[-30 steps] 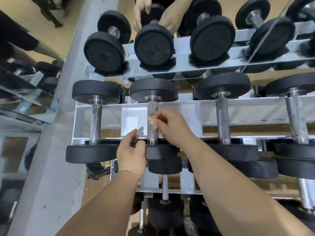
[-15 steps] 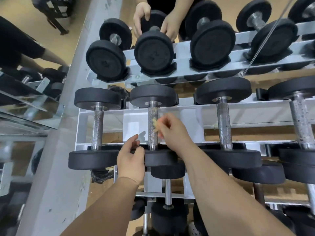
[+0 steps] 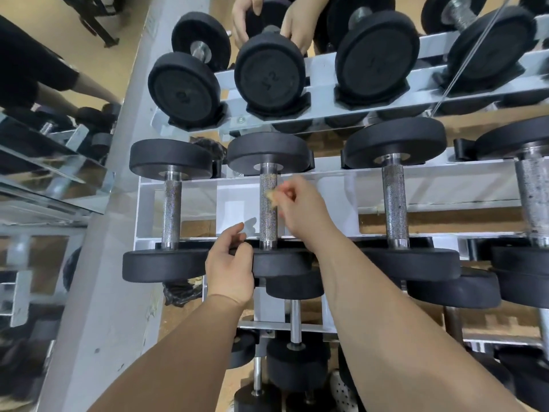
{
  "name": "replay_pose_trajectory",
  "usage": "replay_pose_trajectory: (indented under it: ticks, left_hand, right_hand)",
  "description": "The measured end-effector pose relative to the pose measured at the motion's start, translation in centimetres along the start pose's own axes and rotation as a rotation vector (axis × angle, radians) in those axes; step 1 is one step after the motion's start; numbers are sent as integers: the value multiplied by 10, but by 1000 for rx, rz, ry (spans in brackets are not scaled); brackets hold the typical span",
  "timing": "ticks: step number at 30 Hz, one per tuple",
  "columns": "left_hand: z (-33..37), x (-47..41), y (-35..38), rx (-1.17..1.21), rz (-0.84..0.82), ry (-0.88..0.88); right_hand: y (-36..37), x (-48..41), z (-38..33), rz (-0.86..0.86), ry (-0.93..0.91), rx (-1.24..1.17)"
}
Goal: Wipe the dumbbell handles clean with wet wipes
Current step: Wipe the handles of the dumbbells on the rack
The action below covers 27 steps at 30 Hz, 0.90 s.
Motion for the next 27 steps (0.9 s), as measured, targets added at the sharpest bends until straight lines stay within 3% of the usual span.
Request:
replay_pose_trajectory:
  ticks: [2, 4, 9, 11, 13, 17, 23, 27]
  left_hand:
    - [0, 0, 1, 4, -1, -5]
    - [-1, -1, 0, 5, 0, -9]
    - [1, 1, 0, 15, 8, -10]
    - [2, 2, -1, 11, 12, -4]
    - [2, 2, -1, -2, 19, -3]
    - [0, 0, -2, -17, 32, 9]
    - [5, 1, -3, -11, 35, 21]
    - [7, 4, -3, -74, -37, -1]
  right_hand:
    - [-4, -14, -8, 111, -8, -43]
    - [-4, -13, -4, 82, -2, -45]
    - [6, 37, 13, -383, -80, 333]
    - [8, 31, 1, -347, -207, 385]
    - [11, 16, -19, -193, -335, 353]
    - [13, 3, -31, -20, -393, 328]
    - [15, 26, -19, -273, -297, 553]
    - [15, 37, -28, -259, -294, 681]
Point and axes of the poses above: each hand's wrist, its own x-axis away from the middle knuckle, its own y-axis out of the palm, z = x × y, the point moved 8 cm from there along -x, towards the middle knuckle, and after that the axes turned 9 degrees about z, right-handed, at the moved point
